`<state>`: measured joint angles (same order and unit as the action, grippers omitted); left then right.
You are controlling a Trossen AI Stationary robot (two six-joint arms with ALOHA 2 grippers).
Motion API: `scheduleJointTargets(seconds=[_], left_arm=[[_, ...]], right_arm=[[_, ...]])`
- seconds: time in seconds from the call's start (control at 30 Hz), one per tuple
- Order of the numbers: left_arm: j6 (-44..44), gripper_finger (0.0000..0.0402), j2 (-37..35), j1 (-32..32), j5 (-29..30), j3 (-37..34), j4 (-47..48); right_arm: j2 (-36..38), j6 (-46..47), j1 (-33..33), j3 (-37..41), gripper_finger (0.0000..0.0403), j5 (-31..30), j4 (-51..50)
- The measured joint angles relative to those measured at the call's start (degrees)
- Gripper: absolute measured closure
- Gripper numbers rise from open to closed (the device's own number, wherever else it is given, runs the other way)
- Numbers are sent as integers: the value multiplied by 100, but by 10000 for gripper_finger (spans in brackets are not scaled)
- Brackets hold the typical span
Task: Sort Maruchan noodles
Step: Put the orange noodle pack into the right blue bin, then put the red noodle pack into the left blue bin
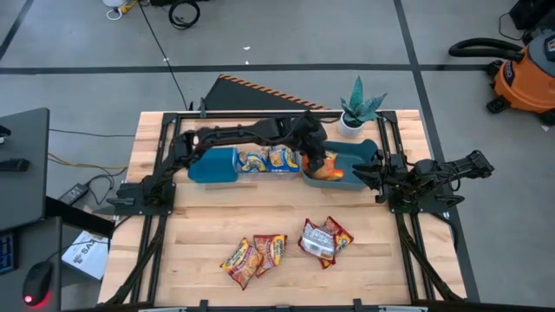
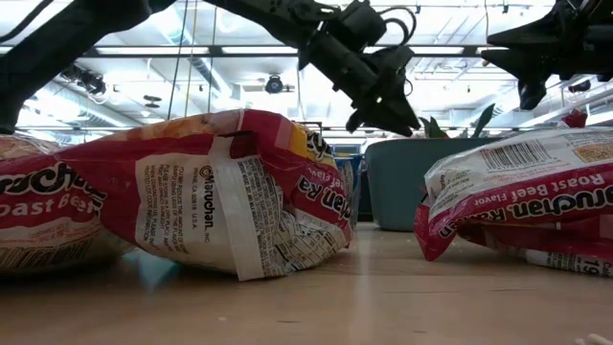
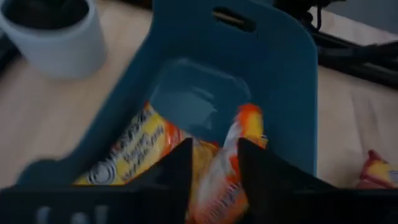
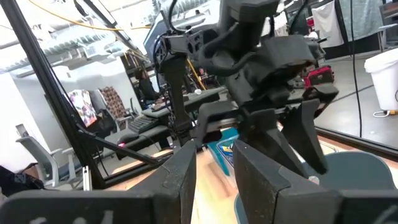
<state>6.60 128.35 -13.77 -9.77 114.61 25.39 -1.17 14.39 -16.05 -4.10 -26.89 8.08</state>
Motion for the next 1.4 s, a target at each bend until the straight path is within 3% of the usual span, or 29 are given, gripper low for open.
scheduleJointTargets(seconds=[0.17, 0.3, 0.43, 0.53, 0.63, 0.8, 0.93, 1.1, 1.17, 1.4], left_arm=[[-599, 200, -166, 93, 181, -9, -163], [-972, 189, -589, 141, 429, 4, 86], [-1487, 201, -944, 312, -405, 2, 1057], [-1353, 213, -1049, 645, -1105, 4, 1941], [-1185, 221, -1025, 1041, -1404, -39, 3017], [-616, 228, -1006, 1784, -766, -569, 3452], [-65, 228, -1025, 2274, -248, -932, 3280], [-319, 229, -1171, 2796, 1288, -1359, 3318], [-379, 233, -1462, 2920, 1535, -1707, 2922], [86, 266, -2797, 2963, 1530, -3809, 926]], right_arm=[[0, 0, 2, 0, 292, -1, 0], [0, 0, 2, 0, 292, 0, -2], [0, 1, 2, 0, 292, -1, -2], [0, 2, 2, 0, 292, -2, 0], [0, 2, 2, 0, 292, -2, 0], [0, 0, 2, 0, 292, -2, -2], [0, 0, 2, 0, 292, 0, 0], [0, 2, 2, 0, 291, 0, -2], [0, 1, 1, 0, 291, -1, 0], [0, 0, 2, 0, 291, -2, 0]])
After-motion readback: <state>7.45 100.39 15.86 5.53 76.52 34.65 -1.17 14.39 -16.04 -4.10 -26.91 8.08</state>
